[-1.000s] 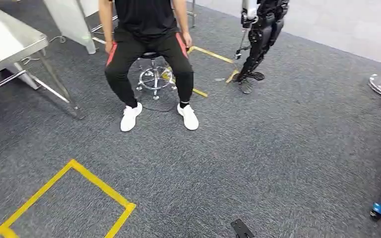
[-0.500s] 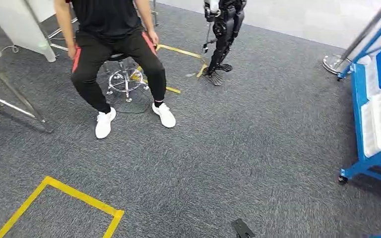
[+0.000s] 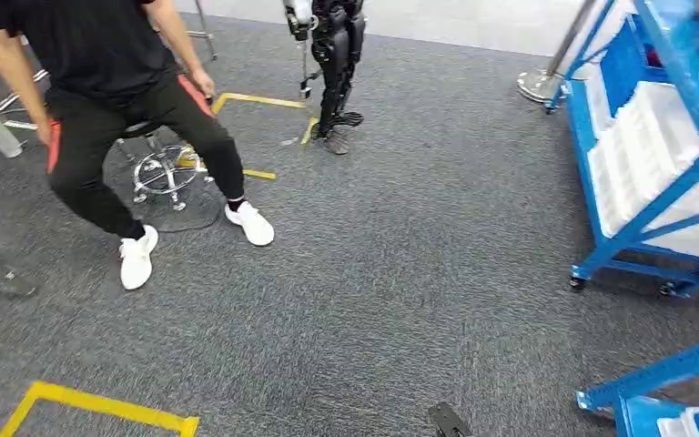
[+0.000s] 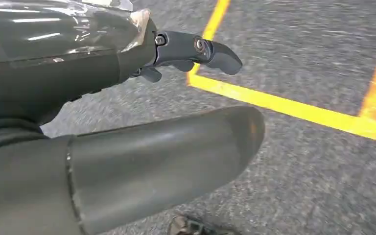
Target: Take the parts from the cabinet and place them on the table.
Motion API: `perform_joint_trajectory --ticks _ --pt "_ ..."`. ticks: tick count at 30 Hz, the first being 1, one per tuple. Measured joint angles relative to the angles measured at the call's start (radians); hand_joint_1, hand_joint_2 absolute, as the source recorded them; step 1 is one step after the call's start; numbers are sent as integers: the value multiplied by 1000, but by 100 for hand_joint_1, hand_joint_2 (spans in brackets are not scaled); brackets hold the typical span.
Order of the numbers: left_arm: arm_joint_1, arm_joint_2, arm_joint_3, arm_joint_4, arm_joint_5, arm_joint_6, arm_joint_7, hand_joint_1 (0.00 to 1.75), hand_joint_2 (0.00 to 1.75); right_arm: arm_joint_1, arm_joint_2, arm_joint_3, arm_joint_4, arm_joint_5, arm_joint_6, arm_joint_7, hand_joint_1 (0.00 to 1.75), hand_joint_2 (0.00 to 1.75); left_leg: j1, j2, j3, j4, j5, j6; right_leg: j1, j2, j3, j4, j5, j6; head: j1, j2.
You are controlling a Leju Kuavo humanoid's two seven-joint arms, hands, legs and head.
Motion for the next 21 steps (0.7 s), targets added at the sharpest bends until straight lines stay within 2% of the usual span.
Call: perform_joint_trajectory --ticks 1,2,4,5,6,7,8,9,10,11,12,13,15,16,17,18,20,21 --pt "0 0 0 0 0 0 0 0 0 -2 -1 0 0 2 0 -4 0 0 8 -60 15 -38 -1 -2 3 9 -7 7 -2 5 0 0" --pt "0 0 0 0 -3 0 1 0 0 -5 -1 0 0 2 0 -5 0 0 7 -62 16 -48 -4 0 11 23 -17 17 -5 12 2 0" --pt "-3 0 0 0 -1 3 6 0 0 0 -2 0 0 3 1 -5 0 0 -7 -37 15 -47 -4 14 0 44 -25 8 3 26 2 0" --pt "-5 0 0 0 -1 3 6 0 0 5 -2 0 0 3 1 -5 0 0 -8 -26 17 -50 0 21 -2 54 -33 5 5 35 2 0" --pt "-7 -1 1 0 -1 3 7 0 0 7 -5 0 0 2 1 -5 0 0 -1 -11 20 -59 6 32 3 43 -36 12 2 38 2 0" --pt "-8 1 2 -2 -1 5 9 0 0 8 -1 0 0 1 1 -5 0 0 -5 -2 25 -64 6 38 5 -27 -48 35 -9 38 3 0" --pt "-7 2 2 -2 -1 6 10 0 0 3 0 0 0 -1 -1 -5 0 0 -7 16 27 -66 6 46 8 -67 -82 97 -40 34 8 0" --pt "-6 3 2 -2 -1 6 15 0 0 -2 0 0 0 -2 -2 -5 0 0 -10 33 26 -66 5 47 7 -81 -126 181 -77 29 7 0" --pt "-3 3 3 -2 0 6 17 0 0 -3 0 0 0 -2 -2 -5 0 0 -14 49 27 -66 3 50 5 -86 -165 259 -103 27 8 0" --pt "-2 3 3 -2 2 6 18 0 0 -2 0 -1 0 -4 -2 -5 0 0 -15 64 27 -66 2 50 3 -88 -194 316 -116 30 8 0" --pt "-2 3 3 -2 3 7 18 0 0 0 -1 -2 0 -5 -2 -4 0 0 -15 75 29 -66 0 50 2 -89 -197 322 -112 36 8 0" --pt "-2 3 3 -2 5 7 18 0 0 3 -1 -4 0 -8 -2 -3 0 0 -15 88 31 -66 -2 48 0 -92 -173 276 -89 46 8 0" --pt "-2 2 5 -2 5 8 18 0 0 2 -2 -7 0 -8 -2 -3 0 0 -14 109 40 -66 -8 43 -1 -113 -89 121 -31 61 8 0" --pt "-2 2 5 -2 5 9 18 0 0 0 -2 -8 0 -8 -2 -3 0 0 -16 118 46 -66 -13 37 1 -162 -37 31 -6 63 8 0" --pt "-1 3 6 -2 5 10 18 0 0 -5 -2 -10 0 -9 -2 -2 0 0 -25 131 51 -67 -20 27 17 -181 -24 16 -2 51 7 0" --pt "0 3 6 -2 5 13 18 0 0 -6 -1 -10 0 -9 -2 -2 0 0 -25 138 54 -69 -21 24 16 -164 -27 15 1 40 5 0" --pt "-2 3 6 -2 8 18 17 0 0 0 -2 -10 0 -10 -2 -2 0 0 -23 156 65 -78 -22 18 21 -146 -31 14 0 32 6 0" --pt "-3 2 6 -2 10 19 15 0 0 2 -3 -10 0 -10 -3 -3 0 0 -23 168 70 -80 -24 10 18 -133 -29 9 4 24 5 0"
